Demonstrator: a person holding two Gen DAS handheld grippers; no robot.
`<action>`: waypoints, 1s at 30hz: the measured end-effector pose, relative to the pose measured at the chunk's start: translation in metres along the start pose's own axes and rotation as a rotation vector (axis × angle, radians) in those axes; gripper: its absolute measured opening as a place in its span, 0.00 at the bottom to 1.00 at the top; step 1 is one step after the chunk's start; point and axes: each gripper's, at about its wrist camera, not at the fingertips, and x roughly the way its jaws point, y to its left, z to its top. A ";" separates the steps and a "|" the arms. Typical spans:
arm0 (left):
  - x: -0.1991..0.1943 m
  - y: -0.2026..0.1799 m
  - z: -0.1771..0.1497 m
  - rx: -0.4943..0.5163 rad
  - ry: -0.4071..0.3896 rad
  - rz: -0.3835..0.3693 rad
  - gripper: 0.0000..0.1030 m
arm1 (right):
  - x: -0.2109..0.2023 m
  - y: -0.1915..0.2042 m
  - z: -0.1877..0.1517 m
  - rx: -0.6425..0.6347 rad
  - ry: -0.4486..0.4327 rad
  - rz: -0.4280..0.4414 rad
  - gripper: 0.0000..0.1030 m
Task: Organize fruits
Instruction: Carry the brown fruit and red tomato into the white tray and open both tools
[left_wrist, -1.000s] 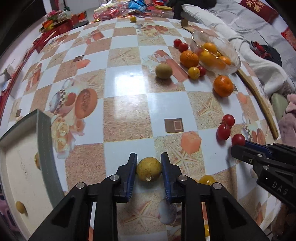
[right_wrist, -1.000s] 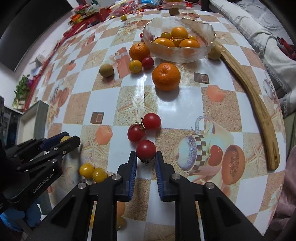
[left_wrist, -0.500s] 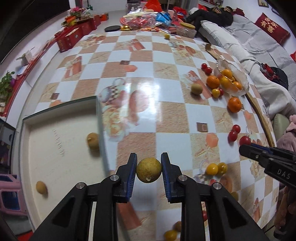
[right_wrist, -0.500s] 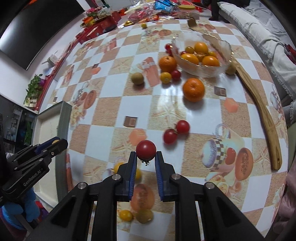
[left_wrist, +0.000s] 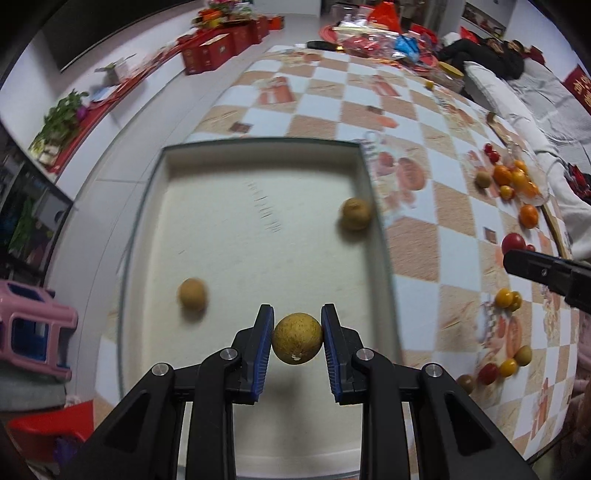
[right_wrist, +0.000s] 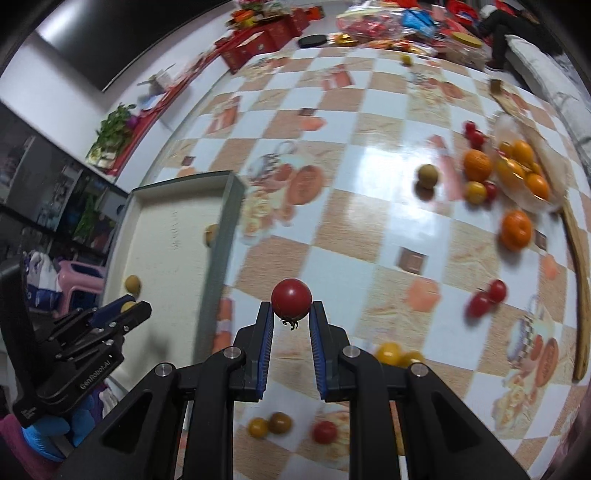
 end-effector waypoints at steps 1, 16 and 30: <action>0.000 0.008 -0.003 -0.014 0.004 0.009 0.27 | 0.004 0.009 0.002 -0.013 0.007 0.012 0.21; 0.023 0.072 -0.038 -0.125 0.034 0.099 0.27 | 0.093 0.115 0.021 -0.218 0.184 0.035 0.21; 0.026 0.073 -0.042 -0.106 -0.002 0.093 0.72 | 0.125 0.135 0.024 -0.325 0.224 -0.044 0.27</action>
